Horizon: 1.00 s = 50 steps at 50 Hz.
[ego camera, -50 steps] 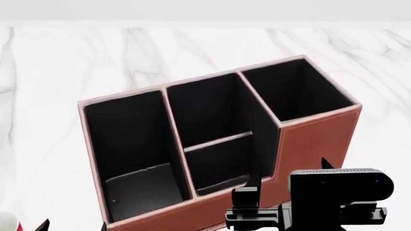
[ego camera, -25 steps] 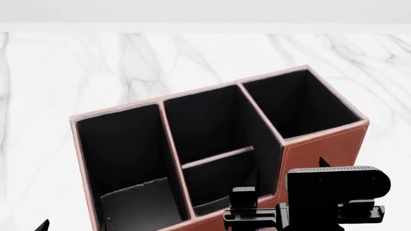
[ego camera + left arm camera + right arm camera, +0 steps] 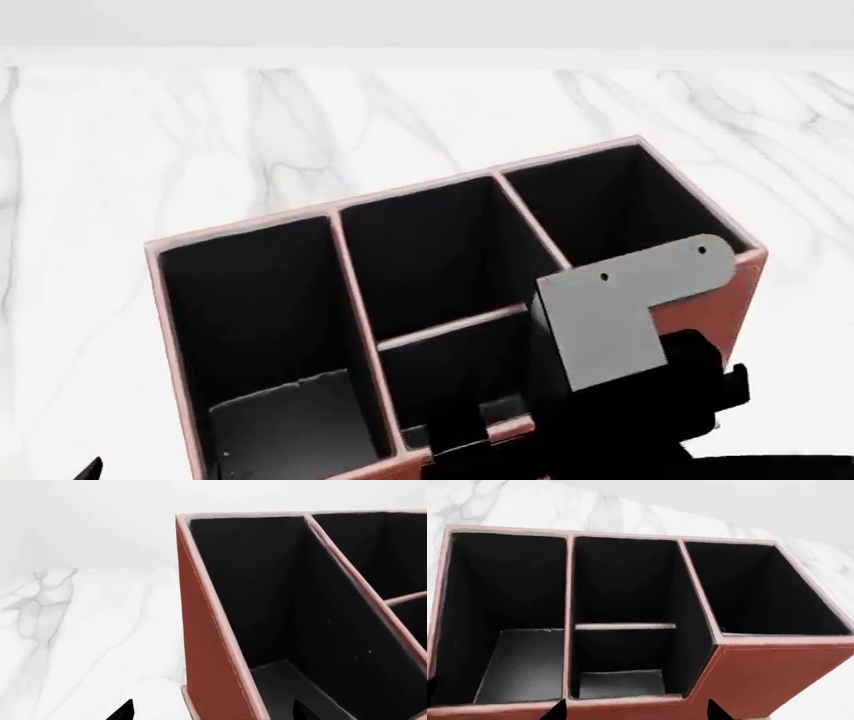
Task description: Pick up the book and place it in the left compartment of the caddy.
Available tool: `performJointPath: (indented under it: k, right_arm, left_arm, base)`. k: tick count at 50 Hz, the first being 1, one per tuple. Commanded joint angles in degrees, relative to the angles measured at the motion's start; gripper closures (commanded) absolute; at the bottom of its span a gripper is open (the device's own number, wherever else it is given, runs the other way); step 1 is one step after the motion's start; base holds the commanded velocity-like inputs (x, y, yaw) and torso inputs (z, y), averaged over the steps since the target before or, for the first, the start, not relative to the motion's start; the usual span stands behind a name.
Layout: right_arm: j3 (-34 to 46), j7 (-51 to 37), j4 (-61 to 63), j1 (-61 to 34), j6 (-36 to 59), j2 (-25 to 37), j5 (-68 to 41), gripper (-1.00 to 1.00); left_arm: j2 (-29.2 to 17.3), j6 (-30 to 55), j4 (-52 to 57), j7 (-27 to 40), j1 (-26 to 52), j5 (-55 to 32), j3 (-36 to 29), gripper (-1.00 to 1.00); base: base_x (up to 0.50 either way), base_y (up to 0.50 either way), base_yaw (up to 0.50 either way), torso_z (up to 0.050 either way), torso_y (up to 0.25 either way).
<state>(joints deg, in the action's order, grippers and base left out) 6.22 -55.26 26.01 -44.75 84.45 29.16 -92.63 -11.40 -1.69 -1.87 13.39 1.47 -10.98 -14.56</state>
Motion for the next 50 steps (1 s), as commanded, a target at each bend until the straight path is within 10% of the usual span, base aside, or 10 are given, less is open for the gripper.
performJointPath:
  k: [1, 20, 50]
  right_arm:
    - [7.63, -5.56, -9.59, -11.22, 4.76, 7.24, -22.89, -1.0]
    - [46.6, 30.35, -4.51, -33.09, 5.06, 18.83, 4.86, -1.0]
    - [73.63, 22.68, -12.48, -49.9, 3.67, 19.53, -5.79, -1.0]
  left_arm:
    - [1.04, -0.21, -0.51, -0.97, 0.1, 0.92, 1.08, -1.0]
    - [0.7, -0.38, -0.98, -0.46, 0.37, 0.52, 0.5, -1.0]
    - [0.15, -0.93, -1.83, 0.18, 0.6, 0.12, -0.49, -1.0]
  base:
    - [0.0, 0.0, 0.0, 0.0, 0.0]
    - [0.0, 0.0, 0.0, 0.0, 0.0]
    - [0.0, 0.0, 0.0, 0.0, 0.0]
